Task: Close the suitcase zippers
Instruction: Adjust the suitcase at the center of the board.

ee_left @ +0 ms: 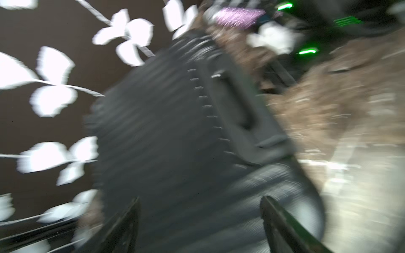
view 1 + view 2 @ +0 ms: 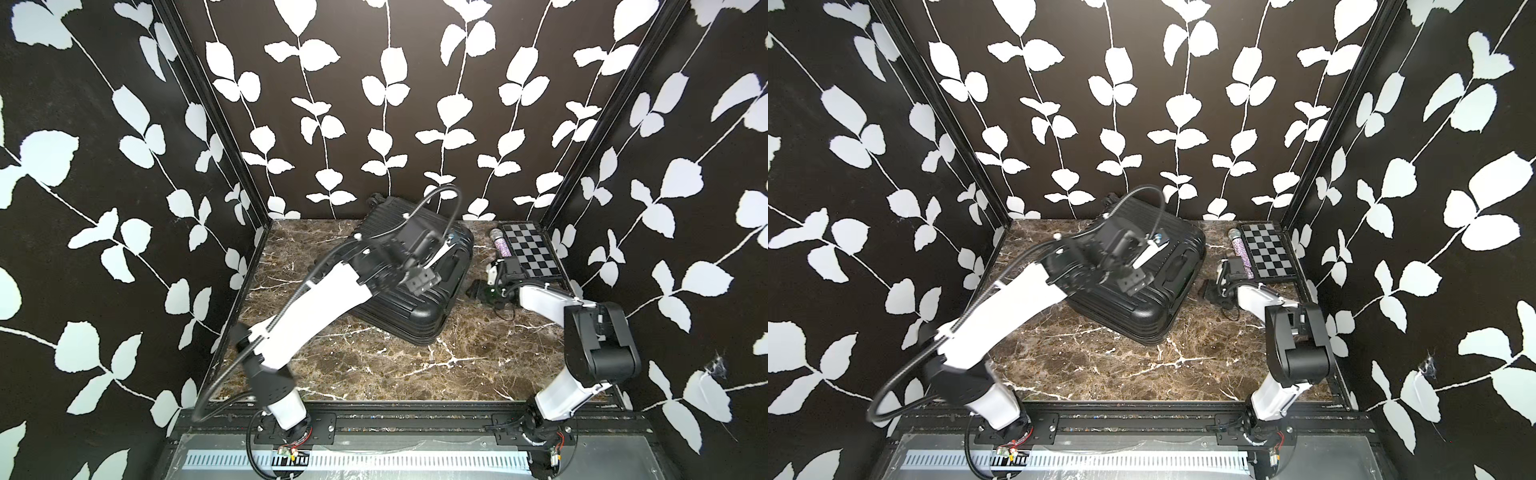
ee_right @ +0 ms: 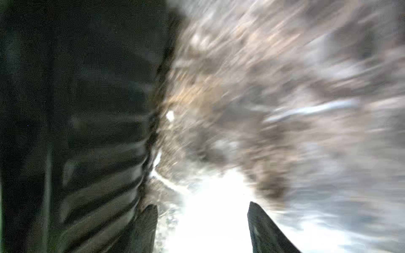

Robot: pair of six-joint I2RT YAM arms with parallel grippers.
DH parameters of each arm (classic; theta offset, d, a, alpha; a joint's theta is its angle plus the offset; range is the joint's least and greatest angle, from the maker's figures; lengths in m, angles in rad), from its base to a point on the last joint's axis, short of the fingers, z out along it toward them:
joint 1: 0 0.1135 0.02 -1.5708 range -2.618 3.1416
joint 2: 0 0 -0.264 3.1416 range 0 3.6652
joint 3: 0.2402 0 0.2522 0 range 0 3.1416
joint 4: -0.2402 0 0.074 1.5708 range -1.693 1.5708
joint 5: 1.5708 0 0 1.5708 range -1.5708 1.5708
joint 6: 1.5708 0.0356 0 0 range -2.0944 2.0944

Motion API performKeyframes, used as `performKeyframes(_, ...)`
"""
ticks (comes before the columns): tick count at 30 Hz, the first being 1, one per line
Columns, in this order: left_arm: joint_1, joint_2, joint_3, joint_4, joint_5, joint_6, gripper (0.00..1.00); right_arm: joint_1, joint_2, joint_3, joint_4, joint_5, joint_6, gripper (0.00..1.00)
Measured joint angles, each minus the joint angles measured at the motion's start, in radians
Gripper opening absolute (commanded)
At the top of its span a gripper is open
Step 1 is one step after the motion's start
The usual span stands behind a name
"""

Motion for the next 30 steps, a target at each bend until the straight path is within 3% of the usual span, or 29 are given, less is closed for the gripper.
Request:
performKeyframes(4,-0.022,-0.060,-0.061,0.061,0.222,-0.117,0.75,-0.032,0.000,0.053,-0.035,0.004,-0.022,0.64)
performKeyframes(7,-0.052,-0.027,-0.063,0.103,0.311,-0.182,0.69,-0.036,-0.001,0.087,-0.047,0.012,-0.037,0.63)
performKeyframes(12,-0.084,0.085,-0.100,0.214,0.388,-0.289,0.54,-0.055,-0.005,0.095,-0.076,0.022,-0.056,0.60)
performKeyframes(17,-0.106,0.212,-0.124,0.297,0.423,-0.372,0.48,-0.082,-0.026,0.095,-0.106,0.031,-0.074,0.59)
performKeyframes(20,-0.111,0.262,-0.147,0.331,0.414,-0.408,0.43,-0.090,-0.059,0.095,-0.125,0.033,-0.084,0.59)
performKeyframes(24,-0.119,0.265,-0.217,0.363,0.305,-0.457,0.43,-0.091,-0.088,0.095,-0.131,0.034,-0.090,0.59)
performKeyframes(30,-0.109,0.137,-0.399,0.405,0.106,-0.537,0.44,-0.091,-0.092,0.095,-0.144,0.033,-0.097,0.59)
